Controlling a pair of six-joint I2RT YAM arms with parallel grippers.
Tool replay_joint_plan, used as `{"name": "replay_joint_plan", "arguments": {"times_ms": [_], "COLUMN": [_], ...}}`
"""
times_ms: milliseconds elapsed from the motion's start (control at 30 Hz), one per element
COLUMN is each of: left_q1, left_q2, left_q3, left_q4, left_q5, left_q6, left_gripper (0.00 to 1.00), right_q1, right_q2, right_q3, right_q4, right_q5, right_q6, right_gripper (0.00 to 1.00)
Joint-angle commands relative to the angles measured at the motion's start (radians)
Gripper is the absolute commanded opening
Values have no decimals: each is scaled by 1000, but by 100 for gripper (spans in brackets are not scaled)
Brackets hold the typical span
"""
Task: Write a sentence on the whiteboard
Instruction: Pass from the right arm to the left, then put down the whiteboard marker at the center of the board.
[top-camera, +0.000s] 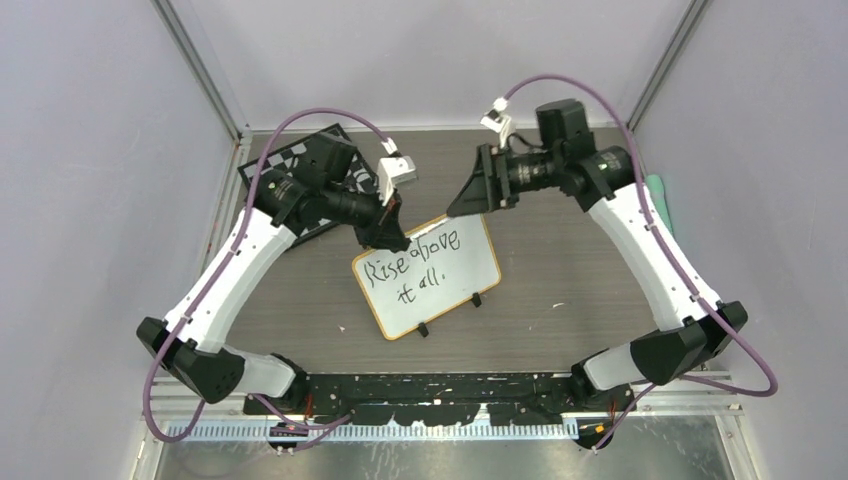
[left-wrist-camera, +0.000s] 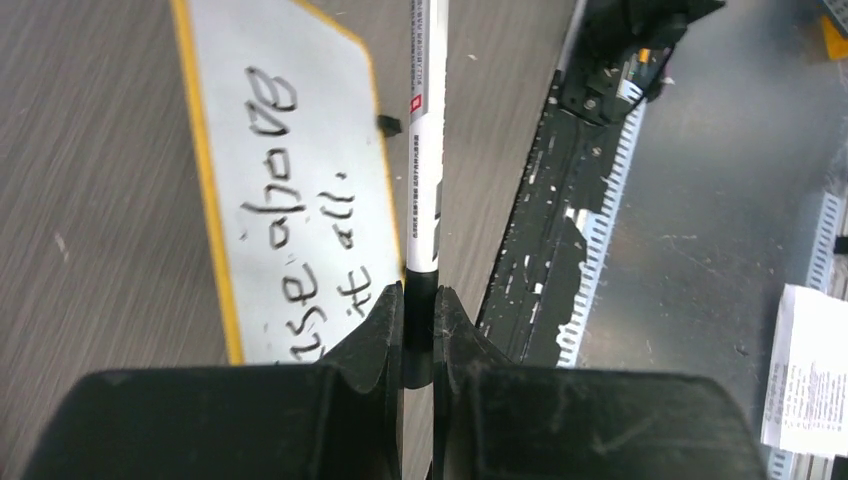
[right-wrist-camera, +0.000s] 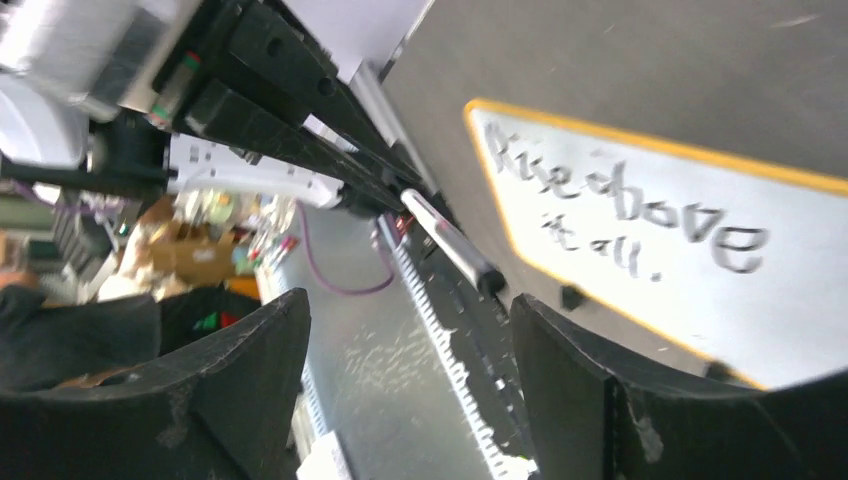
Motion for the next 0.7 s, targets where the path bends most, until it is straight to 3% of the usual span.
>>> {"name": "replay_joint_plan", "arguments": {"times_ms": [0, 167, 233, 400, 500, 667], "left_q1": [94, 322, 463, 699, 769, 785], "left_q2": [-55, -65, -64, -56, -40, -25], "left_q3": [-24, -89, -125, -222, -294, -449], "left_q4": [22, 25, 24, -48, -94, -27], "left_q5": [-13, 1, 34, 51, 7, -152], "left_q6": [30, 64, 80, 246, 370, 451], "left_gripper": [0, 0, 0, 0, 0, 0], "right_q1": [-123, -216, -240, -275, -285, -286], "right_q2": [-36, -62, -80, -136, -177, -209], "right_q3": [106, 80, 42, -60, -116, -222], "right_q4": [-30, -28, -39, -83, -85, -84], "right_q5": [20, 42, 42, 57, 86, 110], "right_q6": [-37, -54, -79, -154, -182, -208], "right_gripper": [78, 80, 80, 80, 80, 80]}}
